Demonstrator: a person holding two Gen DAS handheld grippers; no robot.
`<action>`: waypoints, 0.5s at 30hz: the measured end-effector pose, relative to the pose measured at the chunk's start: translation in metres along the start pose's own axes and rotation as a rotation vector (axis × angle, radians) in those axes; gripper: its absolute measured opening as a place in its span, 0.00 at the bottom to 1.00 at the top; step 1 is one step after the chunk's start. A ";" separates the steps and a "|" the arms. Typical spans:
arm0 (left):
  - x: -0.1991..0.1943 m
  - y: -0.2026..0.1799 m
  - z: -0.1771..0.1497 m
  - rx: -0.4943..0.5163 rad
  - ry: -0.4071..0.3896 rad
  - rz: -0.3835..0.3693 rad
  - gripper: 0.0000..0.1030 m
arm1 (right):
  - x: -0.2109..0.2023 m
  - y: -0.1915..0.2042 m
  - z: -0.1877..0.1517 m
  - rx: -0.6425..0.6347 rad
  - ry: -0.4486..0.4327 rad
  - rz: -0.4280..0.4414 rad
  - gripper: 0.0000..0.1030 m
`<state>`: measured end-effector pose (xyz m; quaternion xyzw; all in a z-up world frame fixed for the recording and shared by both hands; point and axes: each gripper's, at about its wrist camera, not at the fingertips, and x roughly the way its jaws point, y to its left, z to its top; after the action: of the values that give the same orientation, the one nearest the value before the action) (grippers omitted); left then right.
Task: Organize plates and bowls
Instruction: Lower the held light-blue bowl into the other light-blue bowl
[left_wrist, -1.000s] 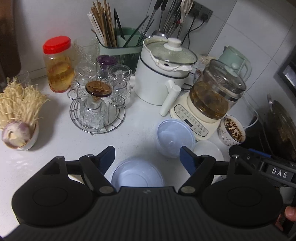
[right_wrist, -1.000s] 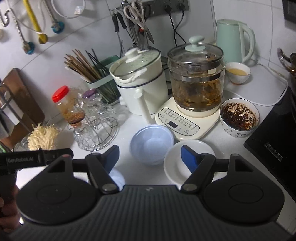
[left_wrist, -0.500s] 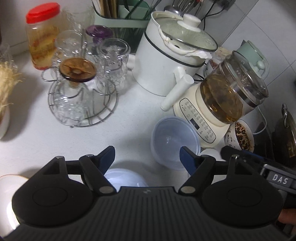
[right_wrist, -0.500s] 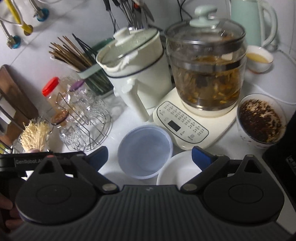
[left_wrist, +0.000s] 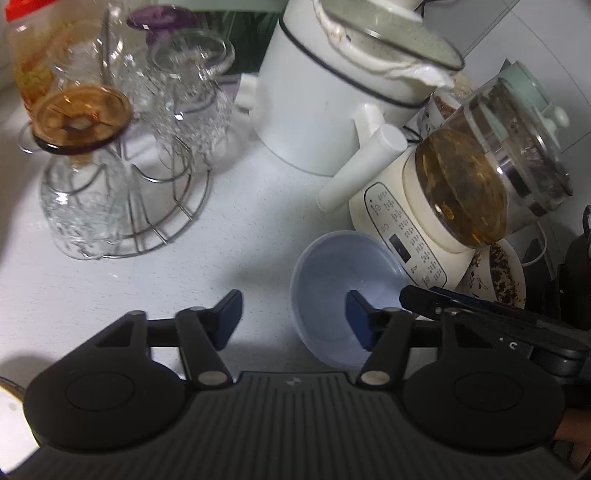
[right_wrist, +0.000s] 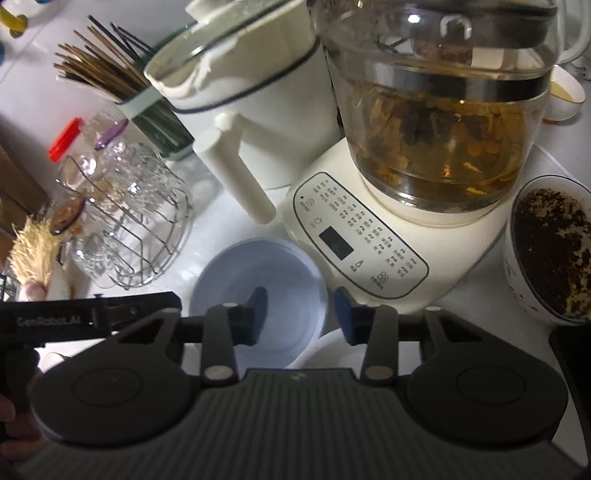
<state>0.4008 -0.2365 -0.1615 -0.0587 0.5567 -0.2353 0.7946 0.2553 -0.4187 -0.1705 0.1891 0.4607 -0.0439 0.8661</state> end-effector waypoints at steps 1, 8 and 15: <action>0.004 0.000 0.001 -0.003 0.007 -0.005 0.55 | 0.003 0.000 0.001 -0.005 0.009 0.000 0.35; 0.021 -0.002 0.002 0.000 0.028 -0.015 0.21 | 0.020 -0.001 0.006 -0.051 0.053 -0.026 0.27; 0.025 -0.001 0.007 0.019 0.038 -0.013 0.16 | 0.028 0.000 0.003 -0.053 0.059 -0.027 0.21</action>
<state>0.4132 -0.2492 -0.1798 -0.0505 0.5689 -0.2466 0.7829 0.2735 -0.4167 -0.1912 0.1610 0.4893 -0.0376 0.8563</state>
